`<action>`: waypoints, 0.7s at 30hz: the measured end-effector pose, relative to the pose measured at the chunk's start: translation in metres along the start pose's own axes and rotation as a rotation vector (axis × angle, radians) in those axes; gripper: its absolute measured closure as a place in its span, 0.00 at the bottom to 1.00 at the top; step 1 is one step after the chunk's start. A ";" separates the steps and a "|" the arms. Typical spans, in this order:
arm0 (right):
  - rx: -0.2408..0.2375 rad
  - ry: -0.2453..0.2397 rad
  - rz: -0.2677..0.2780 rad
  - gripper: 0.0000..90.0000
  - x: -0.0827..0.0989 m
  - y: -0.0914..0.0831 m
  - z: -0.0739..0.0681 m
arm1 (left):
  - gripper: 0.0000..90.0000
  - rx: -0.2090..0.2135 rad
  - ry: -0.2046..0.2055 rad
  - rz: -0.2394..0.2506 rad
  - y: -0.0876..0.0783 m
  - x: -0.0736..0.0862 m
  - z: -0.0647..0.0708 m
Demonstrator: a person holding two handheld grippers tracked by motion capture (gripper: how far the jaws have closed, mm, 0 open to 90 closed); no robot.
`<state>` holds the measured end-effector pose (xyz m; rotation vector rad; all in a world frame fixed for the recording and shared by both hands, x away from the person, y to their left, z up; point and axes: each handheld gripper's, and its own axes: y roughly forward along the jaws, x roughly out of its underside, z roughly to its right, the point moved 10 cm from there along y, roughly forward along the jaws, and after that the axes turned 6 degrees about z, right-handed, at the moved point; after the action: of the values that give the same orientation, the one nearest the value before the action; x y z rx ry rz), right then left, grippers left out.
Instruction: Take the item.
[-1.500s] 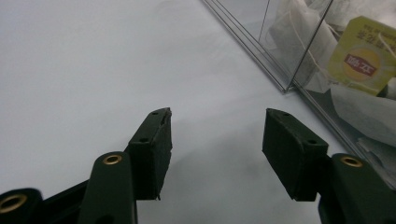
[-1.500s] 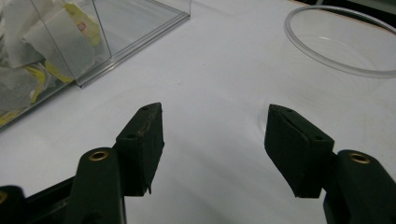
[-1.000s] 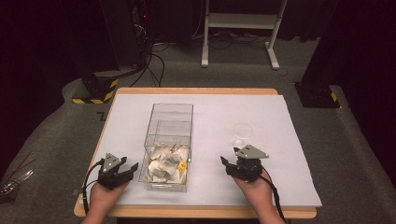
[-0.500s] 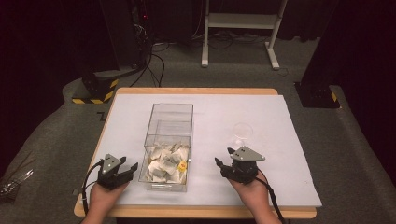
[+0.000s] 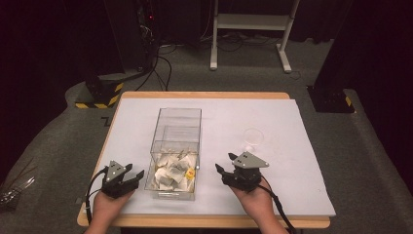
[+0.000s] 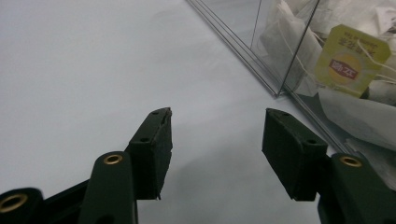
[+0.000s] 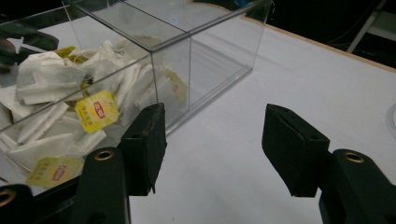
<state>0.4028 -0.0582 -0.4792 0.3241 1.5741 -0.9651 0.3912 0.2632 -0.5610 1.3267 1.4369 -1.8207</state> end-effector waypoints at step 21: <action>-0.084 -0.034 0.021 0.38 -0.026 0.011 -0.042 | 0.45 -0.005 0.003 -0.008 0.001 0.000 0.000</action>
<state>0.3881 -0.0125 -0.4613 0.2640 1.5726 -0.8812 0.3919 0.2628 -0.5620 1.3242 1.4496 -1.8189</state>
